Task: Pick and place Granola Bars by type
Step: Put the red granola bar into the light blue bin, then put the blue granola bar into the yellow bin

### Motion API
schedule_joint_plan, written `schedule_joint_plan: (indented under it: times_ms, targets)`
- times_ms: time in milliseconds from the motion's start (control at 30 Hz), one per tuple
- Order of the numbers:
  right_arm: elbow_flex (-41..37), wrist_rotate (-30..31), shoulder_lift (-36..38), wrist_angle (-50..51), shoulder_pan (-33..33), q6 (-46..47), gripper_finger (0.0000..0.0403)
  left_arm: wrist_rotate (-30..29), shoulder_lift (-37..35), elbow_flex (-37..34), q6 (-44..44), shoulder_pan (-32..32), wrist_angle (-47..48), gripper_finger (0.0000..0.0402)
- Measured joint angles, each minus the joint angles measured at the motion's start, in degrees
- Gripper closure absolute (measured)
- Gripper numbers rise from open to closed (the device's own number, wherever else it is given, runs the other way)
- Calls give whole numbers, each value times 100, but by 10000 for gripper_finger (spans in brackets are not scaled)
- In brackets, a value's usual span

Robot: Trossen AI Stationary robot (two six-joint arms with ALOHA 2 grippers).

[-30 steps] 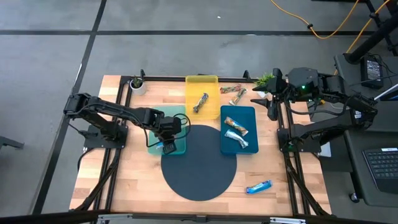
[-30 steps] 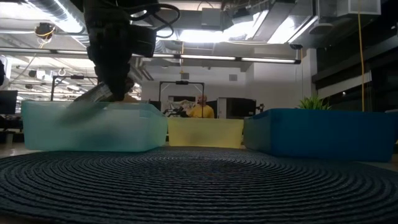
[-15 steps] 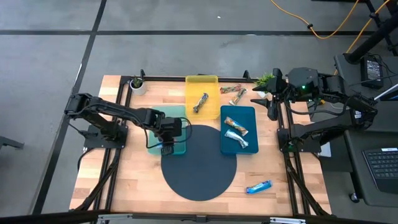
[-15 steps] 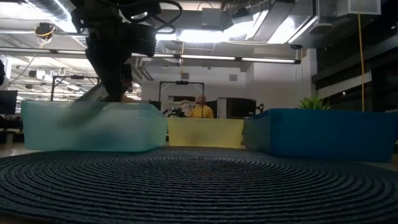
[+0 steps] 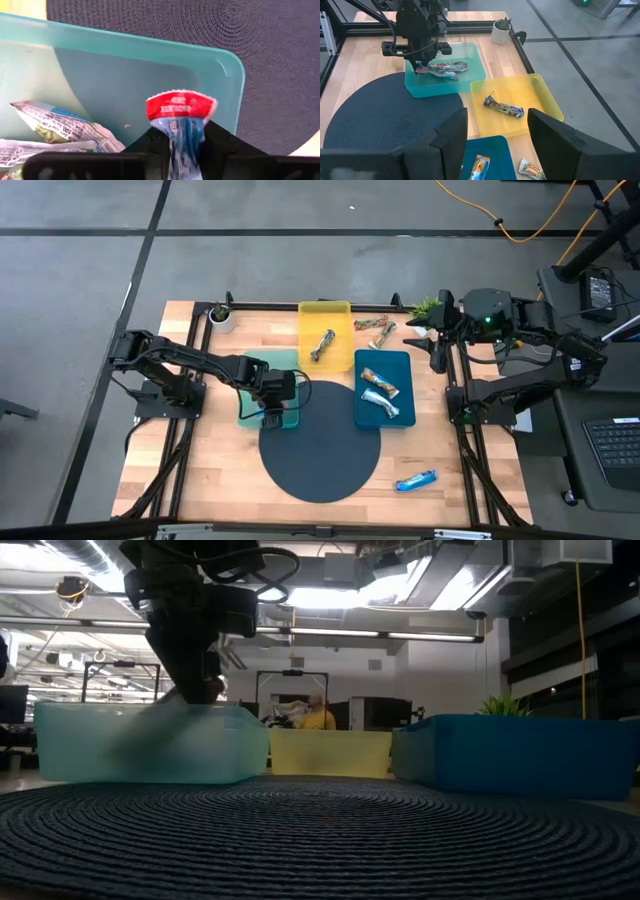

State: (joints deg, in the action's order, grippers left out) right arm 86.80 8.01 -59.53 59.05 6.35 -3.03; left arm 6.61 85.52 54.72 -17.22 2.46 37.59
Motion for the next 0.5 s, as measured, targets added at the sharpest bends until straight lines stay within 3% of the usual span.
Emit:
schedule_joint_plan:
  times_ms: [367, 500]
  targets:
    - [0, -2, 0, 34, 0, 277, 195, -156, -23, 0, 85, 0, 81, 269]
    - [0, -4, 0, 292, -2, 530, 195, -152, -78, 134, 154, 0, 596, 236]
